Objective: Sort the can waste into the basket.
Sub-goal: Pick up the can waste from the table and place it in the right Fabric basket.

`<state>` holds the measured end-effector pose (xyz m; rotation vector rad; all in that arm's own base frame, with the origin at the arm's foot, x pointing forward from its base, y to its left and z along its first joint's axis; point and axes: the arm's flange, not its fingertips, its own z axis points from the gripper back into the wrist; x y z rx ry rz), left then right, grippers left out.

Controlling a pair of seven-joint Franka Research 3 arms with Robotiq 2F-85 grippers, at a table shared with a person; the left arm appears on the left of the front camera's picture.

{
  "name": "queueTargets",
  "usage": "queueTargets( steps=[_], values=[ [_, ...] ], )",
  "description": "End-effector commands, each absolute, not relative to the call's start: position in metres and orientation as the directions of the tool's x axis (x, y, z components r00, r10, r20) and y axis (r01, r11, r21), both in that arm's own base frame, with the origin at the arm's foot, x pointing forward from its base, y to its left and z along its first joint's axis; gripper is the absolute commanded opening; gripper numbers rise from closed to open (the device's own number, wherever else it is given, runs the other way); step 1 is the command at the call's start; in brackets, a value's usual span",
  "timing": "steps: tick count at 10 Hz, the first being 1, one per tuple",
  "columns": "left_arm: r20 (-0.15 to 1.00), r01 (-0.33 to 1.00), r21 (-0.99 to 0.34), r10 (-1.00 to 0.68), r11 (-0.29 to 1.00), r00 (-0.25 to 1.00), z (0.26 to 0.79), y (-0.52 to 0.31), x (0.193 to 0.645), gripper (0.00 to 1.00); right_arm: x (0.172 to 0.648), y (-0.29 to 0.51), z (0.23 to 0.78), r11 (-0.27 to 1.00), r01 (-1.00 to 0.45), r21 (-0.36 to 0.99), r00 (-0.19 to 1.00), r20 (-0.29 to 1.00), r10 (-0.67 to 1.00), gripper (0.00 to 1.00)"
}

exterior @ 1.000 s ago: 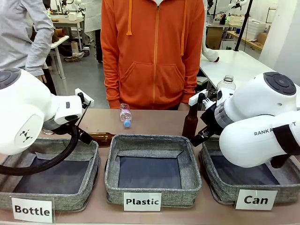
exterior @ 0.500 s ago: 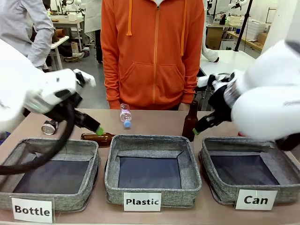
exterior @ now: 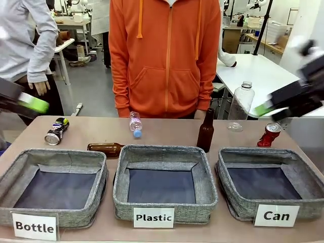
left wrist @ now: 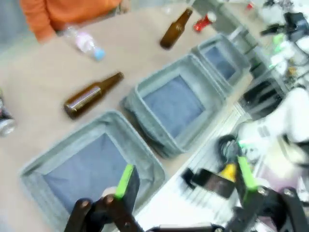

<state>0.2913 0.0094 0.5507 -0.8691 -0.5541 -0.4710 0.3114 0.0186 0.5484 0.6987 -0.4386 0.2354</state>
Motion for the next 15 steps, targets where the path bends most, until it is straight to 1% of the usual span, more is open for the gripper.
queueTargets(
  steps=[1, 2, 3, 4, 5, 6, 7, 12, 13, 14, 15],
  values=[
    [0.546, 0.457, -0.796, 0.145, 0.397, 0.825, 0.488, 0.112, 0.287, 1.00, 0.303, -0.072, 0.493, 0.554, -0.174, 0.814, 0.901, 0.359, -0.243, 1.00],
    [0.495, 0.411, -0.863, 0.331, 0.293, 0.803, 0.455, 0.150, 0.271, 1.00, 0.299, -0.109, 0.475, 0.457, -0.147, 0.877, 0.887, 0.321, -0.332, 1.00],
    [0.418, 0.378, -0.907, 0.501, 0.185, 0.758, 0.419, 0.178, 0.256, 1.00, 0.306, -0.148, 0.447, 0.317, -0.106, 0.942, 0.887, 0.234, -0.399, 1.00],
    [0.363, 0.349, -0.926, 0.588, 0.143, 0.723, 0.399, 0.181, 0.247, 1.00, 0.313, -0.170, 0.425, 0.225, -0.068, 0.972, 0.886, 0.163, -0.435, 1.00],
    [0.331, 0.307, -0.940, 0.616, 0.149, 0.714, 0.391, 0.177, 0.248, 1.00, 0.318, -0.182, 0.408, 0.158, -0.050, 0.986, 0.869, 0.121, -0.480, 1.00],
    [0.351, 0.294, -0.936, 0.603, 0.195, 0.716, 0.386, 0.166, 0.255, 1.00, 0.324, -0.179, 0.400, 0.186, -0.026, 0.982, 0.847, 0.120, -0.518, 1.00],
    [0.349, 0.293, -0.937, 0.575, 0.191, 0.740, 0.406, 0.242, 0.242, 1.00, 0.294, -0.193, 0.425, 0.228, -0.033, 0.973, 0.861, 0.144, -0.488, 1.00],
    [0.349, 0.293, -0.937, 0.575, 0.191, 0.740, 0.406, 0.242, 0.242, 1.00, 0.294, -0.193, 0.425, 0.228, -0.033, 0.973, 0.861, 0.144, -0.488, 1.00],
    [0.318, 0.266, -0.948, 0.570, 0.175, 0.757, 0.403, 0.244, 0.241, 1.00, 0.294, -0.193, 0.425, 0.228, -0.033, 0.973, 0.861, 0.144, -0.488, 1.00],
    [0.391, 0.294, -0.917, 0.452, 0.271, 0.802, 0.416, 0.234, 0.239, 1.00, 0.294, -0.193, 0.425, 0.228, -0.033, 0.973, 0.861, 0.144, -0.488, 1.00],
    [0.394, 0.264, -0.896, 0.366, 0.356, 0.843, 0.430, 0.229, 0.255, 1.00, 0.294, -0.193, 0.425, 0.228, -0.033, 0.973, 0.861, 0.144, -0.488, 1.00]
  ],
)
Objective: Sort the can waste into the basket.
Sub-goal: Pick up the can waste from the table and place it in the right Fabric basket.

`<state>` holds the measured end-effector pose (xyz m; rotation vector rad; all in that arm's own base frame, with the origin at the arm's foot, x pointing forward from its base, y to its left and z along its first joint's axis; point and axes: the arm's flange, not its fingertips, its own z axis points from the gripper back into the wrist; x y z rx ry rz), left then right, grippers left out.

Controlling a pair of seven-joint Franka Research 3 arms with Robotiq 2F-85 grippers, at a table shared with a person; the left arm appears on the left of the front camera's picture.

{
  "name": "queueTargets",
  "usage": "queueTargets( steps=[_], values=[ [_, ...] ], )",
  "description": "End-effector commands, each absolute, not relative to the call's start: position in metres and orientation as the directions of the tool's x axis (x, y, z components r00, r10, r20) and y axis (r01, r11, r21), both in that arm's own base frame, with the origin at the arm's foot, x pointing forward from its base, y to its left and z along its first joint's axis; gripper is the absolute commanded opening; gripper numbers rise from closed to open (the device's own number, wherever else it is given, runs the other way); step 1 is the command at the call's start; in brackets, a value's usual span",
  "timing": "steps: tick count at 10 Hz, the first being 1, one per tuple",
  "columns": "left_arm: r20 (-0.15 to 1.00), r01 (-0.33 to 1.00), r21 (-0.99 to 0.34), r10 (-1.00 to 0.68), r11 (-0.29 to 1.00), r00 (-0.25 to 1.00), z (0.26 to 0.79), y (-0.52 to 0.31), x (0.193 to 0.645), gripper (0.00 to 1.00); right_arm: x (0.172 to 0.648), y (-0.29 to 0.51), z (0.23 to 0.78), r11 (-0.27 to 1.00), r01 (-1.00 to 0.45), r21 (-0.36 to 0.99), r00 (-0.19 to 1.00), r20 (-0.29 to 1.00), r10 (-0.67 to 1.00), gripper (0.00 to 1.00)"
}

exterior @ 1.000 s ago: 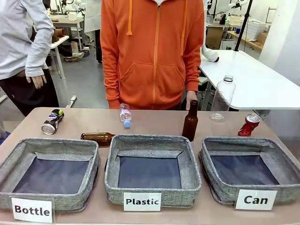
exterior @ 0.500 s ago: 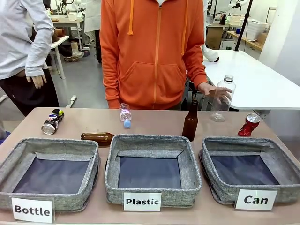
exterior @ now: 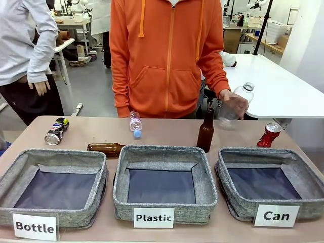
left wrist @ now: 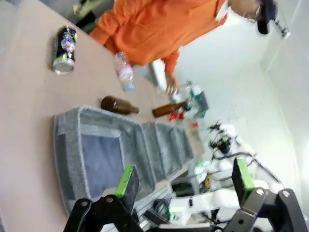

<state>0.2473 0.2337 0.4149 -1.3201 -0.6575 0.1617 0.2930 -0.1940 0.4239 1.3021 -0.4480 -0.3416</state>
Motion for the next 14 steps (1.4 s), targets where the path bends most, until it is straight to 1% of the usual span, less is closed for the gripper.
queueTargets(
  steps=[1, 2, 3, 4, 5, 6, 7, 8, 9, 11, 12, 13, 14],
  values=[
    [0.381, 0.241, -0.870, 0.275, 0.430, 0.883, 0.449, 0.215, 0.279, 1.00, 0.294, -0.193, 0.425, 0.228, -0.033, 0.973, 0.861, 0.144, -0.488, 1.00],
    [0.368, 0.225, -0.850, 0.230, 0.477, 0.901, 0.460, 0.203, 0.298, 1.00, 0.294, -0.193, 0.425, 0.228, -0.033, 0.973, 0.861, 0.144, -0.488, 1.00],
    [0.309, 0.192, -0.805, 0.121, 0.561, 0.943, 0.472, 0.179, 0.335, 1.00, 0.294, -0.193, 0.425, 0.228, -0.033, 0.973, 0.861, 0.144, -0.488, 1.00],
    [0.266, 0.126, -0.718, 0.102, 0.684, 0.959, 0.476, 0.160, 0.369, 1.00, 0.294, -0.193, 0.425, 0.228, -0.033, 0.973, 0.861, 0.144, -0.488, 1.00],
    [0.258, 0.092, -0.599, 0.083, 0.796, 0.963, 0.479, 0.143, 0.396, 1.00, 0.294, -0.193, 0.425, 0.228, -0.033, 0.973, 0.861, 0.144, -0.488, 1.00],
    [0.245, 0.049, -0.441, 0.068, 0.896, 0.967, 0.474, 0.127, 0.415, 1.00, 0.294, -0.193, 0.425, 0.228, -0.033, 0.973, 0.861, 0.144, -0.488, 1.00],
    [0.312, 0.084, -0.427, 0.060, 0.900, 0.948, 0.475, 0.110, 0.426, 1.00, 0.294, -0.193, 0.425, 0.228, -0.033, 0.973, 0.861, 0.144, -0.488, 1.00],
    [0.294, 0.032, -0.440, 0.111, 0.897, 0.949, 0.482, 0.106, 0.416, 1.00, 0.294, -0.193, 0.425, 0.228, -0.033, 0.973, 0.861, 0.144, -0.488, 1.00],
    [0.342, 0.110, -0.481, 0.071, 0.870, 0.937, 0.483, 0.108, 0.427, 1.00, 0.294, -0.193, 0.425, 0.228, -0.033, 0.973, 0.861, 0.144, -0.488, 1.00],
    [0.342, 0.110, -0.481, 0.071, 0.870, 0.937, 0.483, 0.108, 0.427, 1.00, 0.294, -0.193, 0.425, 0.228, -0.033, 0.973, 0.861, 0.144, -0.488, 1.00],
    [0.336, 0.091, -0.448, 0.074, 0.889, 0.939, 0.480, 0.101, 0.433, 1.00, 0.294, -0.193, 0.425, 0.228, -0.033, 0.973, 0.861, 0.144, -0.488, 1.00],
    [0.319, 0.055, -0.446, 0.102, 0.894, 0.942, 0.484, 0.100, 0.460, 1.00, 0.294, -0.193, 0.425, 0.228, -0.033, 0.973, 0.861, 0.144, -0.488, 1.00],
    [0.311, 0.078, -0.439, 0.069, 0.895, 0.948, 0.487, 0.095, 0.487, 1.00, 0.294, -0.193, 0.425, 0.228, -0.033, 0.973, 0.861, 0.144, -0.488, 1.00]
  ],
)
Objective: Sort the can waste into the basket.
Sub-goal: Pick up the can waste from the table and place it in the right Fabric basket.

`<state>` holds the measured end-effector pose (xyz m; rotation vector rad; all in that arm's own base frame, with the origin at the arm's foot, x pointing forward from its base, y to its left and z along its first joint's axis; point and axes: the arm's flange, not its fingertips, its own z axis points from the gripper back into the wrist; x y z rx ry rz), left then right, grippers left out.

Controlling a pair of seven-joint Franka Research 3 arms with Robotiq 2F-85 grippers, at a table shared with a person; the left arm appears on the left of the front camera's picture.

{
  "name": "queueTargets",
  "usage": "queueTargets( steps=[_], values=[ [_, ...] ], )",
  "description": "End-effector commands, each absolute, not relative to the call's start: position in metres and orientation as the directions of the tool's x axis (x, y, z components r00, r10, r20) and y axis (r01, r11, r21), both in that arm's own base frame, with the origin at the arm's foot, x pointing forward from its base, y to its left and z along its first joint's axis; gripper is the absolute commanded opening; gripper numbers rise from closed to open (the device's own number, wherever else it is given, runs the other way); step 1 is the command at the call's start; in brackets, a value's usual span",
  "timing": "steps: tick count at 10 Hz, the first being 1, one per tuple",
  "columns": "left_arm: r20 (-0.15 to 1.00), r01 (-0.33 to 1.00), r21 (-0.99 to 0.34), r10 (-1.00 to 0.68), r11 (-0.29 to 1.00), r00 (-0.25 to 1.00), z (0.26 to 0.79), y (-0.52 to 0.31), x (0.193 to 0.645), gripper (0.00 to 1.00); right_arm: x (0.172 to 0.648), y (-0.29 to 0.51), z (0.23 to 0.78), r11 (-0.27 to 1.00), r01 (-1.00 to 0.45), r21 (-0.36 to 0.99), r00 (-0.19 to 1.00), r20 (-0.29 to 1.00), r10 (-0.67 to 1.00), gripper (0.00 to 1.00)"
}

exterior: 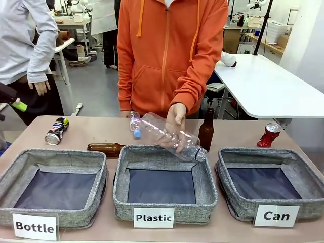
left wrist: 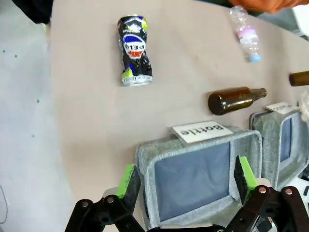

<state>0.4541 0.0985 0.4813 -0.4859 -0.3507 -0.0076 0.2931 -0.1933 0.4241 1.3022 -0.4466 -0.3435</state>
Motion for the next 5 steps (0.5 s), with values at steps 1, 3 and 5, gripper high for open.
queueTargets(
  steps=[1, 3, 5],
  values=[
    [0.312, 0.065, -0.431, 0.081, 0.900, 0.947, 0.484, 0.087, 0.515, 1.00, 0.294, -0.193, 0.425, 0.228, -0.033, 0.973, 0.861, 0.144, -0.488, 1.00],
    [0.301, 0.013, -0.370, 0.106, 0.929, 0.948, 0.458, 0.064, 0.567, 1.00, 0.294, -0.193, 0.425, 0.228, -0.033, 0.973, 0.861, 0.144, -0.488, 1.00],
    [0.293, 0.006, -0.290, 0.083, 0.957, 0.953, 0.422, 0.052, 0.605, 1.00, 0.294, -0.193, 0.425, 0.228, -0.033, 0.973, 0.861, 0.144, -0.488, 1.00]
  ],
)
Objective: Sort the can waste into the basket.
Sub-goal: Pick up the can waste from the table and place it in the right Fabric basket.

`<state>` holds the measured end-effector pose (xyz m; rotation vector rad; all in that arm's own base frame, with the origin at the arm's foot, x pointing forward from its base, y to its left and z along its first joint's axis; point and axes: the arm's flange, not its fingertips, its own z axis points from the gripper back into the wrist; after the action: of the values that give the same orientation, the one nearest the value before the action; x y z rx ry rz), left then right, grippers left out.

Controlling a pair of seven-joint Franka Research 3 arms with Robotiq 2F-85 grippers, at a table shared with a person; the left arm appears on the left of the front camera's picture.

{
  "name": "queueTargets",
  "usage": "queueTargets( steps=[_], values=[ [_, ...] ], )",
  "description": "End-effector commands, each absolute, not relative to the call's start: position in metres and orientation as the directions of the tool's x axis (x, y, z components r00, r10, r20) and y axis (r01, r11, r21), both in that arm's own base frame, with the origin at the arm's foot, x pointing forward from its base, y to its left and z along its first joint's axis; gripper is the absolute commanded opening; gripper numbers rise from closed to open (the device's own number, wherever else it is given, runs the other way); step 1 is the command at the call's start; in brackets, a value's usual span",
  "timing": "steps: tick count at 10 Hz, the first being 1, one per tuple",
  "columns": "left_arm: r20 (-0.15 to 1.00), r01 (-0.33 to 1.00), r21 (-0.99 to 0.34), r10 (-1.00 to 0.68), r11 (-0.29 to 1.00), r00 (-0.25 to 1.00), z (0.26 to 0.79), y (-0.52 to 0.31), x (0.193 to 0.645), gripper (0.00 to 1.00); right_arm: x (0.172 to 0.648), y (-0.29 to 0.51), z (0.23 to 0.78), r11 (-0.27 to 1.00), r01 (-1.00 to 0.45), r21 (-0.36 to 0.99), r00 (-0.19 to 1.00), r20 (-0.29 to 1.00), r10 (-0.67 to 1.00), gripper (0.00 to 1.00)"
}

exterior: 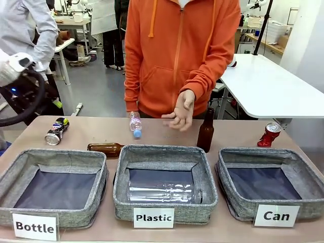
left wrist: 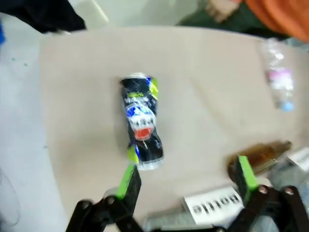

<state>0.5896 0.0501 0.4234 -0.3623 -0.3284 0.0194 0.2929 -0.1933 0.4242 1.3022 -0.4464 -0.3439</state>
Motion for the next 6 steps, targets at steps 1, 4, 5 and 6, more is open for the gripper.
queueTargets(
  steps=[1, 4, 5, 6],
  values=[
    [0.289, 0.033, -0.241, 0.040, 0.970, 0.957, 0.404, 0.049, 0.626, 1.00, 0.294, -0.193, 0.425, 0.228, -0.033, 0.973, 0.861, 0.144, -0.488, 1.00],
    [0.204, 0.012, -0.121, 0.013, 0.993, 0.979, 0.357, 0.040, 0.666, 1.00, 0.294, -0.193, 0.425, 0.228, -0.033, 0.973, 0.861, 0.144, -0.488, 1.00],
    [0.141, -0.001, -0.091, 0.014, 0.996, 0.990, 0.341, 0.039, 0.676, 1.00, 0.294, -0.193, 0.425, 0.228, -0.033, 0.973, 0.861, 0.144, -0.488, 1.00],
    [0.105, 0.012, -0.081, -0.003, 0.997, 0.995, 0.330, 0.037, 0.680, 1.00, 0.294, -0.193, 0.425, 0.228, -0.033, 0.973, 0.861, 0.144, -0.488, 1.00]
  ],
)
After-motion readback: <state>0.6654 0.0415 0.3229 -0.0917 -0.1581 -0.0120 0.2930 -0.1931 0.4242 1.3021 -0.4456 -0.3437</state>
